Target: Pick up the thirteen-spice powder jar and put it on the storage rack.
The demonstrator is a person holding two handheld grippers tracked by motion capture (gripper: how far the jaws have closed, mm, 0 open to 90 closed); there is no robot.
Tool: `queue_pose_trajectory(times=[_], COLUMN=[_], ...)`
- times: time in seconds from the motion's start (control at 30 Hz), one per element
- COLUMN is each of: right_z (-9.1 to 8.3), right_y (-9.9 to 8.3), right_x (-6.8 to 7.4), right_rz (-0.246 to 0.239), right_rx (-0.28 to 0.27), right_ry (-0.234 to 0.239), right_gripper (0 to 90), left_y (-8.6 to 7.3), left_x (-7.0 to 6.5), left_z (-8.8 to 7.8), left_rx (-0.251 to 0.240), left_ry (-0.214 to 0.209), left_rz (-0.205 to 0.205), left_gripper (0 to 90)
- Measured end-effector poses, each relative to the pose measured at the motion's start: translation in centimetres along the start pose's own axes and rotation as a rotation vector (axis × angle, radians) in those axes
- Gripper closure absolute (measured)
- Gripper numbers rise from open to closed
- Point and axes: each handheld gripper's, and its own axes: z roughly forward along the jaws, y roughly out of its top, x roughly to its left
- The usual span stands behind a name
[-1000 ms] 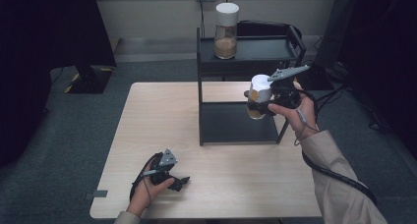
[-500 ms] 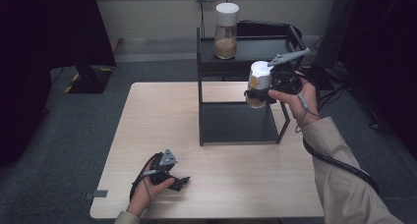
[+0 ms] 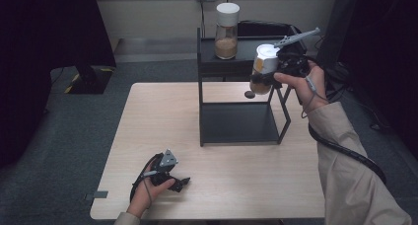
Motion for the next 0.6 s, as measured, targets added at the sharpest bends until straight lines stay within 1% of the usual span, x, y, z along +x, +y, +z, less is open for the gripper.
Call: queue_pose_trajectory(times=[0.27, 0.6], right_z=[-0.6, -0.9], right_y=[1.6, 3.3], right_x=[-0.4, -0.9], right_rz=[0.004, 0.010], right_rx=[0.001, -0.001], right_ry=[-0.011, -0.022], right_gripper=[30.2, 30.3], left_y=[0.0, 0.0], left_x=[0.0, 0.0], left_z=[0.0, 0.0], left_rx=[0.000, 0.000], left_ry=[0.000, 0.000], left_rz=[0.000, 0.000], left_gripper=[0.0, 0.0])
